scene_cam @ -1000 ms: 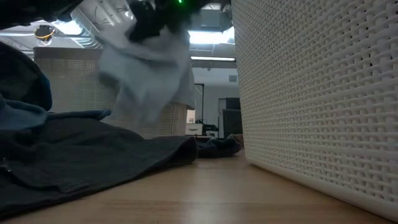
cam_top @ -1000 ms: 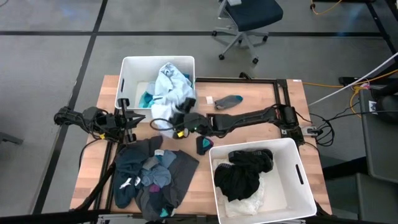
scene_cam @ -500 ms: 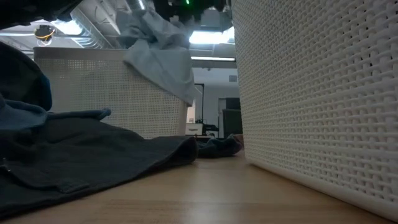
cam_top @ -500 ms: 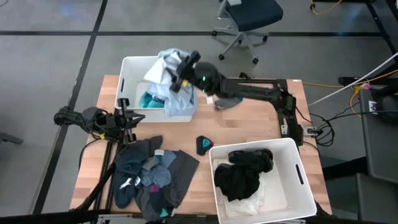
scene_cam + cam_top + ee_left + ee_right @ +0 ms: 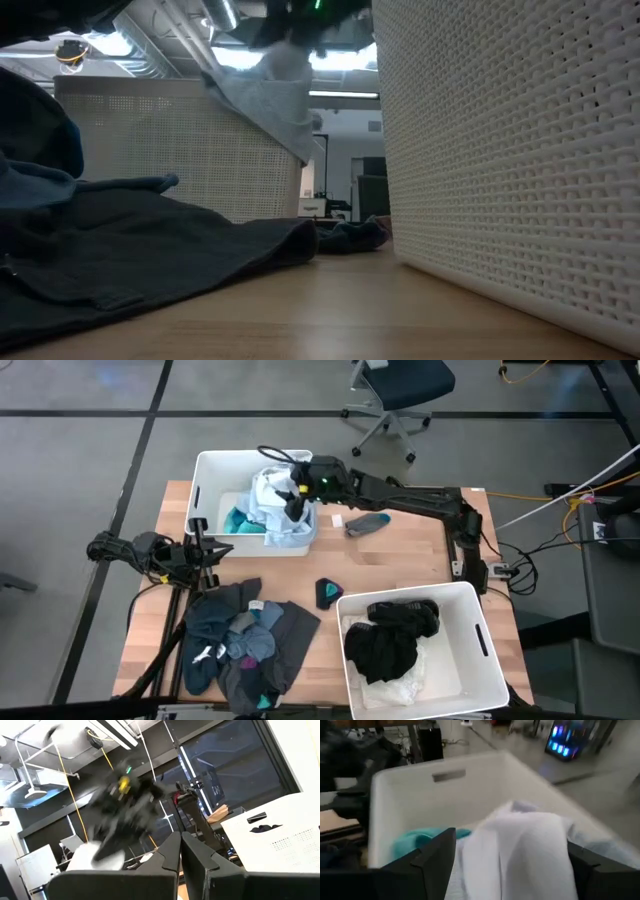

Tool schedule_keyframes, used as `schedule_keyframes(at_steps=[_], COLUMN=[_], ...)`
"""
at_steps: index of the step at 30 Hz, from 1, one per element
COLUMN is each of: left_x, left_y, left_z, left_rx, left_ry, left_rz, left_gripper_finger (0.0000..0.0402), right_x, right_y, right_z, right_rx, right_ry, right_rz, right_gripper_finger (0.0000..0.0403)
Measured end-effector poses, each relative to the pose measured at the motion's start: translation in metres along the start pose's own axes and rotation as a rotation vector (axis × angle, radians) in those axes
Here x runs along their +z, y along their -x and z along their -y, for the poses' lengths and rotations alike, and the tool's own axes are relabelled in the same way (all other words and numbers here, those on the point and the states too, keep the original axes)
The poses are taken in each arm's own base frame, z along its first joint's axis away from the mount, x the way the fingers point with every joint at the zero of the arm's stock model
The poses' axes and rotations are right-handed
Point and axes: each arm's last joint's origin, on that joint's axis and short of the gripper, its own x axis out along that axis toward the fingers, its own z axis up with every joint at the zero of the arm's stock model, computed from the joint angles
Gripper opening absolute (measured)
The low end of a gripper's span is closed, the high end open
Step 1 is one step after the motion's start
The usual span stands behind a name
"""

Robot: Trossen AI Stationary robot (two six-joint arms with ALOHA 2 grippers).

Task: Sort clothes
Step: Put the gray polo shirt into the top white laundry bin

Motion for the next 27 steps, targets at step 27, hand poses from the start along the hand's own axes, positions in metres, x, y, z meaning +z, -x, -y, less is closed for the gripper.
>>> schedule_keyframes(at_steps=[27], left_x=[0.000], left_y=[0.000], left_z=[0.000], left_rx=[0.000], left_ry=[0.019], left_rz=[0.000], left_gripper_finger=[0.0005], right_x=[-0.076], right_y=[0.055], right_z=[-0.091], right_rx=[-0.144], right_ry=[0.256], right_rz=[-0.620], right_gripper_finger=[0.0264])
